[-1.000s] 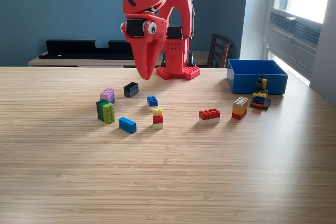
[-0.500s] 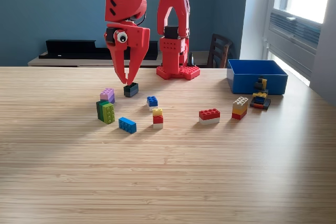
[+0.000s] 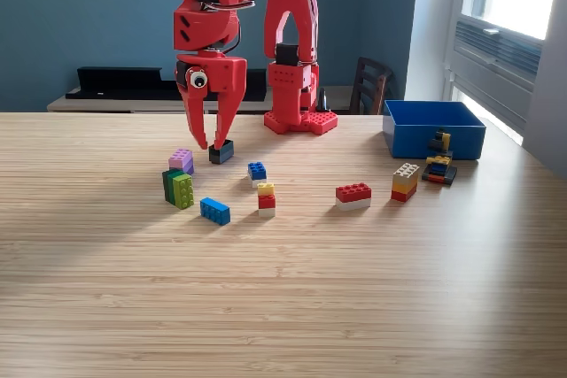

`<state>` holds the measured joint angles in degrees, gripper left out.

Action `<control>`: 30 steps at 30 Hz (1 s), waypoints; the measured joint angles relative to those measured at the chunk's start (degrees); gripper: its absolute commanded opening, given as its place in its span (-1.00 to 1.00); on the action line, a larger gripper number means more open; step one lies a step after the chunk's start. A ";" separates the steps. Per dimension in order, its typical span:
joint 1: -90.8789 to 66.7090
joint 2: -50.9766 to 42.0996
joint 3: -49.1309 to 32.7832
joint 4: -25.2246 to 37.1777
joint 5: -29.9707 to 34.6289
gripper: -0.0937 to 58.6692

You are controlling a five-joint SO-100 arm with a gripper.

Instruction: Grasp a lego block and put it in the bin.

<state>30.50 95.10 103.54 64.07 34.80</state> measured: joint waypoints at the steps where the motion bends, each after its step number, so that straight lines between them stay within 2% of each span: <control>1: 0.00 0.00 0.00 0.00 -0.44 -0.57; 8: 1.23 0.00 0.00 2.64 -2.99 -0.55; 14: 3.96 0.00 0.00 2.72 -3.69 -0.29; 20: 6.77 0.00 0.00 2.72 -5.27 -0.11; 27: 8.70 0.00 0.00 2.46 -5.45 -0.09; 30: 8.70 0.00 0.35 0.44 -5.45 -0.09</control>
<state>39.20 95.10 103.89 64.51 29.36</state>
